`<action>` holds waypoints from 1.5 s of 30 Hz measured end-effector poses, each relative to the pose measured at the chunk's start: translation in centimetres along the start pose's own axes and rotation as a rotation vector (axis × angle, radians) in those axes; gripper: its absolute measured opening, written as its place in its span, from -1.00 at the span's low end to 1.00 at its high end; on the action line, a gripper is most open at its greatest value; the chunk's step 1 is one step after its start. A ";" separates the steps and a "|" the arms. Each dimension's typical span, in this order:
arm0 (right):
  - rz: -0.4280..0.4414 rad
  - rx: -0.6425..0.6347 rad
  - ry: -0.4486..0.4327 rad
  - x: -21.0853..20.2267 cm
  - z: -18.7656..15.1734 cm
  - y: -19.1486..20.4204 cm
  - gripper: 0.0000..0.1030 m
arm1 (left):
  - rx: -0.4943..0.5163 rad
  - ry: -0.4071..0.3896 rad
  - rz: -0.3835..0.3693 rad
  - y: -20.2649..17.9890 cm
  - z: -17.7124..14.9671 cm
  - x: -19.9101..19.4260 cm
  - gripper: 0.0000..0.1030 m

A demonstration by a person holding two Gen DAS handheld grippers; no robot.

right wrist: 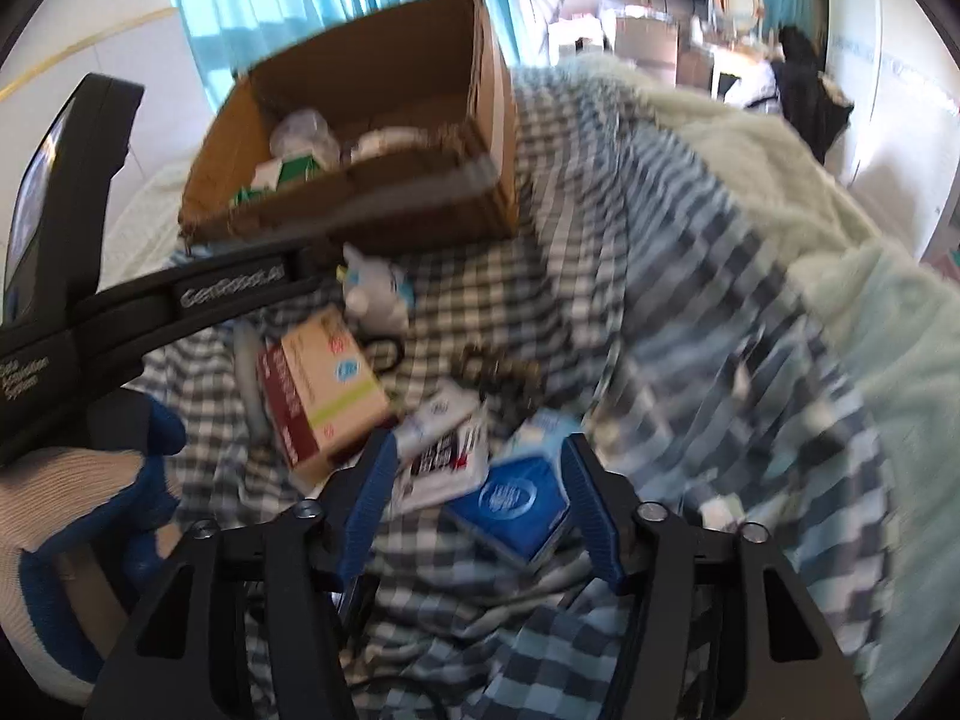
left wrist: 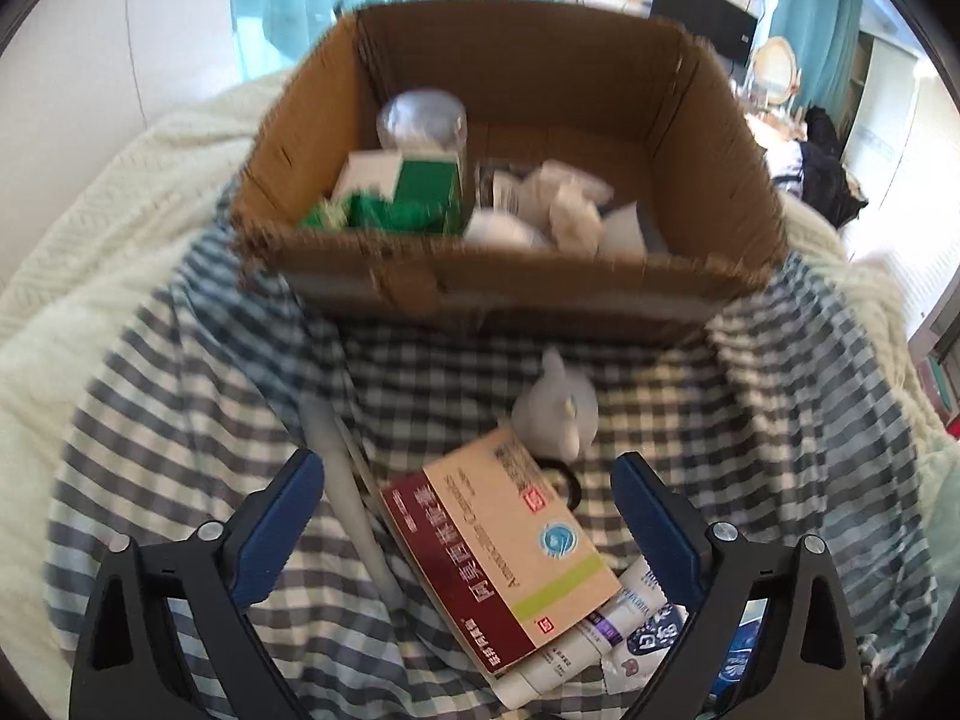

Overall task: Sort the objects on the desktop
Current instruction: 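Move both grippers back down toward the items on the blanket, then grasp the Amoxicillin Capsules box with the left gripper while the right grasps the blue tissue pack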

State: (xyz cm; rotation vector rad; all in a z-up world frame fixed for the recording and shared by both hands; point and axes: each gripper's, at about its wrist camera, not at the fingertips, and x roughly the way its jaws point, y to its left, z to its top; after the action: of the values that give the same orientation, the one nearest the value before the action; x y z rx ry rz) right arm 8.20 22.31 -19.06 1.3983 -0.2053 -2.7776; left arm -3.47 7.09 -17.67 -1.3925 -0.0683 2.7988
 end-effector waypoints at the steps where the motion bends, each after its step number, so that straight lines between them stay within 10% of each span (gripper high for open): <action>1: -0.015 0.004 0.019 0.3 -0.2 0.1 0.06 | -0.001 0.020 -0.002 -0.1 -0.2 0.5 0.91; 26: -0.067 0.002 0.155 5.9 -1.2 -0.1 0.29 | 0.087 0.213 -0.012 -1.5 -3.1 7.2 0.91; 31: -0.068 0.017 0.138 5.0 -1.2 -0.5 0.04 | 0.131 0.180 -0.011 -1.2 -4.0 5.6 0.57; 45: -0.058 -0.016 0.061 1.3 -1.4 0.5 -0.60 | 0.162 0.092 -0.070 0.4 -4.9 -1.1 0.52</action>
State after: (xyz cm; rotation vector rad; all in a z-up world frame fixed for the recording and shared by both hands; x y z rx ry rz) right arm 8.49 21.60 -20.84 1.5058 -0.1429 -2.7707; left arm 1.08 6.82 -19.74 -1.4478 0.1058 2.6146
